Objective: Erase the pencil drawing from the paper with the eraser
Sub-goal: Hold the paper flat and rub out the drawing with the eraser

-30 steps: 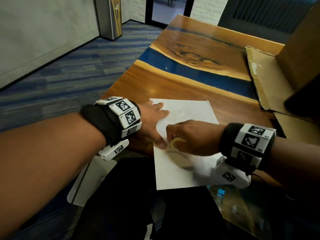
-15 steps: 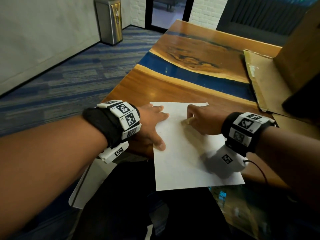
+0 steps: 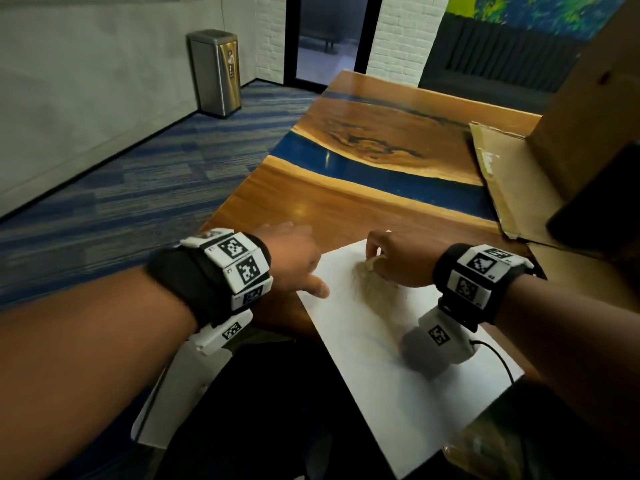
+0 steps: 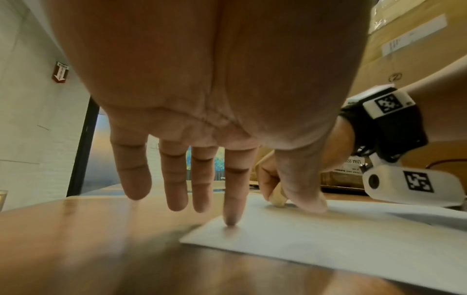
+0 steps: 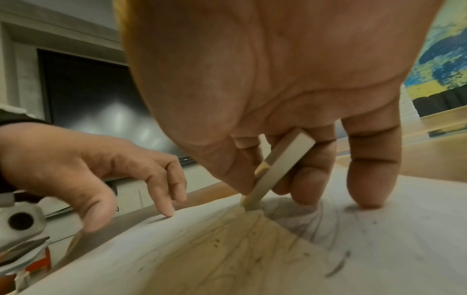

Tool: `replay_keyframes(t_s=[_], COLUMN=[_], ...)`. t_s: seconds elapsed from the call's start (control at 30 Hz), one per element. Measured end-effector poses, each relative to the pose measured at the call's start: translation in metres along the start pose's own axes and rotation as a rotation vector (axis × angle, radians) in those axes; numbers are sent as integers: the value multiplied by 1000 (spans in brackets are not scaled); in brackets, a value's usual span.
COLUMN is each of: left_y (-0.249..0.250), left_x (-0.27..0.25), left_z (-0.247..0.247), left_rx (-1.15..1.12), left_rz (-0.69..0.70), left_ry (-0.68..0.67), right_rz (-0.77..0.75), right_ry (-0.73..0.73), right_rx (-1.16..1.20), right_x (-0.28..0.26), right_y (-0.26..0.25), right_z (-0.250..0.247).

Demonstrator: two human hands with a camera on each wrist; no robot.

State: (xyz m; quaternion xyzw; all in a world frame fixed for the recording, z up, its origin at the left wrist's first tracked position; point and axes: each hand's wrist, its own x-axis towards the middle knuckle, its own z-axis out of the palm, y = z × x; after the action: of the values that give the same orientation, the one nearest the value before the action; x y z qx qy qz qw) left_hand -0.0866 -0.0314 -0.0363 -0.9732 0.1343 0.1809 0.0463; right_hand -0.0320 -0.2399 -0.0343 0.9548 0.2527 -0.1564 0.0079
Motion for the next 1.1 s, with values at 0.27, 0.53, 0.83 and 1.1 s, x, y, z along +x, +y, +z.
replay_keyframes(t_s=[0.27, 0.53, 0.83, 1.1], left_y=[-13, -18, -18, -17], left_x=[23, 30, 36, 34], left_z=[12, 16, 6, 3], left_rx=[-42, -73, -31, 7], left_rz=[60, 65, 80, 86], left_ry=[-123, -186, -208, -221], right_rz=[-55, -215, -244, -268], right_ry=[-13, 30, 0, -18], right_rx=[-5, 18, -39, -71], right_x=[0, 3, 5, 10], right_y=[-10, -37, -28, -19], right_z=[0, 11, 4, 1])
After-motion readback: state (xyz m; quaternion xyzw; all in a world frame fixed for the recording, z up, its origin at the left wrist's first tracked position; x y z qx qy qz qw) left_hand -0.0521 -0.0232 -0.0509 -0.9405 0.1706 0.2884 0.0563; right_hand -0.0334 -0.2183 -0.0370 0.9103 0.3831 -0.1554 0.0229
